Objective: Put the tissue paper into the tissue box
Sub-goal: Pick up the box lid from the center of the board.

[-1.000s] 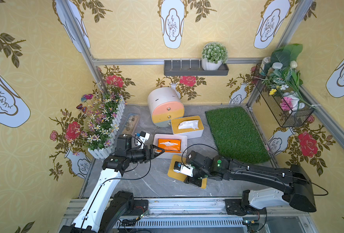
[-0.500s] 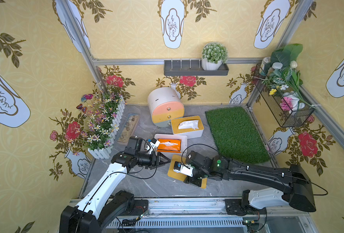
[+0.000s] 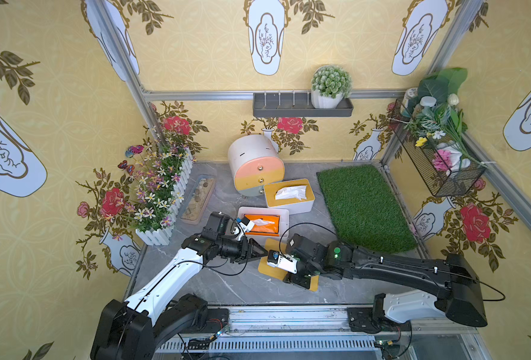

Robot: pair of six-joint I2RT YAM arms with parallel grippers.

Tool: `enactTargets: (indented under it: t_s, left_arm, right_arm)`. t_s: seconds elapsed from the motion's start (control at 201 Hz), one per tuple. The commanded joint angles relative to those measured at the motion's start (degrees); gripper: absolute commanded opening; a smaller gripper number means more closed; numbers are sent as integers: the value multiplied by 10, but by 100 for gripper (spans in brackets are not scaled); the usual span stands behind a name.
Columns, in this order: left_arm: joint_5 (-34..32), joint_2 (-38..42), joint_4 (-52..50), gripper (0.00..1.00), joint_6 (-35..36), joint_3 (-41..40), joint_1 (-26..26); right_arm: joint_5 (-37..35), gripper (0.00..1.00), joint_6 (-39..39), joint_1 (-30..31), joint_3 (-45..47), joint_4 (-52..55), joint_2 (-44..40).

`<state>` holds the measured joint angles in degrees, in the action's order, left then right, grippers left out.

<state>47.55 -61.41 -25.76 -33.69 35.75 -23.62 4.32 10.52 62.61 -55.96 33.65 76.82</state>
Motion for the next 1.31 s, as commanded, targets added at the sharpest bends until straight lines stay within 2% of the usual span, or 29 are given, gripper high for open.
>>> enactTargets:
  t_s: [0.0, 0.179, 0.363, 0.413, 0.607, 0.826, 0.976, 1.115, 1.254, 1.304]
  left_arm:
    - [5, -9, 35, 49, -12, -8, -6]
    - [6, -21, 62, 36, -27, -12, -25]
    - [12, -31, 90, 8, -37, -17, -34]
    - [15, -30, 109, 0, -62, -22, -36]
    - [21, -15, 190, 0, -117, -49, -38]
    - [21, 10, 258, 0, -162, -63, -37]
    - [13, 27, 263, 0, -162, -58, -34]
    - [11, 61, 265, 0, -166, -54, -4]
    - [31, 98, 263, 0, -175, -50, 53]
    - [38, 108, 263, 0, -176, -46, 70]
  right_arm:
    - [-4, 21, 0, 2, -5, -26, 3]
    - [-9, 21, 1, 2, -6, -27, 7]
    - [-13, 21, 0, 2, -9, -24, 8]
    - [-15, 21, -1, 3, -8, -25, 7]
    - [-20, 25, -4, 3, -12, -25, 5]
    - [3, 55, -24, 3, -12, -52, -42]
    - [72, 66, -63, -12, 4, -110, -113]
    - [191, 80, -127, -85, 62, -199, -198]
    - [317, 81, -205, -208, 122, -255, -256]
    - [361, 81, -205, -251, 144, -273, -269]
